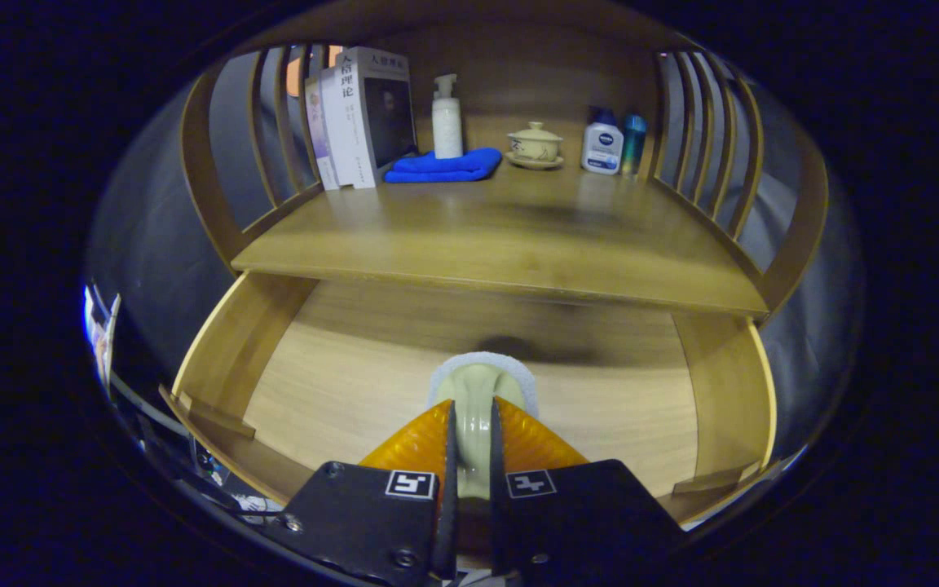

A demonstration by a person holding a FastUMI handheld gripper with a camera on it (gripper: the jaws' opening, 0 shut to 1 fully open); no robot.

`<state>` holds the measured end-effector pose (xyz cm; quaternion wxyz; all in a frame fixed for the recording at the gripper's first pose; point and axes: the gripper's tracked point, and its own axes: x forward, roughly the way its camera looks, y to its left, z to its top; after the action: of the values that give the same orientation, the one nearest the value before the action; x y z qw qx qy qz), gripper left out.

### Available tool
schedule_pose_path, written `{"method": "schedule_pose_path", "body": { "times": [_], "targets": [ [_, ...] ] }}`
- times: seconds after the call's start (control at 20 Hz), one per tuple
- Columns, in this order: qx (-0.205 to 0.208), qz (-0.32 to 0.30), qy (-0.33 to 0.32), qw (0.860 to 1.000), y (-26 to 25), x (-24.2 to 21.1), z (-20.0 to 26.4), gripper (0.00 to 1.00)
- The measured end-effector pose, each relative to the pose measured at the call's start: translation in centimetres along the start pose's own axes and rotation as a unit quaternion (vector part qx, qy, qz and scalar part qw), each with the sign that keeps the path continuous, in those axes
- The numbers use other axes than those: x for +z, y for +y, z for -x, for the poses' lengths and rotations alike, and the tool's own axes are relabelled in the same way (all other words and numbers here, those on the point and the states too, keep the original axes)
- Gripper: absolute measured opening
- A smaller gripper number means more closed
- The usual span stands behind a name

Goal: Pull open the drawer, take out the items inside it, and place them on the countertop above the cabinet.

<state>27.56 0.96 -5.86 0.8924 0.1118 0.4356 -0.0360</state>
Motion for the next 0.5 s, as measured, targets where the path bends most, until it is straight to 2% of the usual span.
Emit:
{"method": "schedule_pose_path", "body": {
  "times": [0.5],
  "targets": [
    [0.009, 0.000, -0.063, 0.998, 1.0, 3.8, 4.5, 0.19]
  ]
}}
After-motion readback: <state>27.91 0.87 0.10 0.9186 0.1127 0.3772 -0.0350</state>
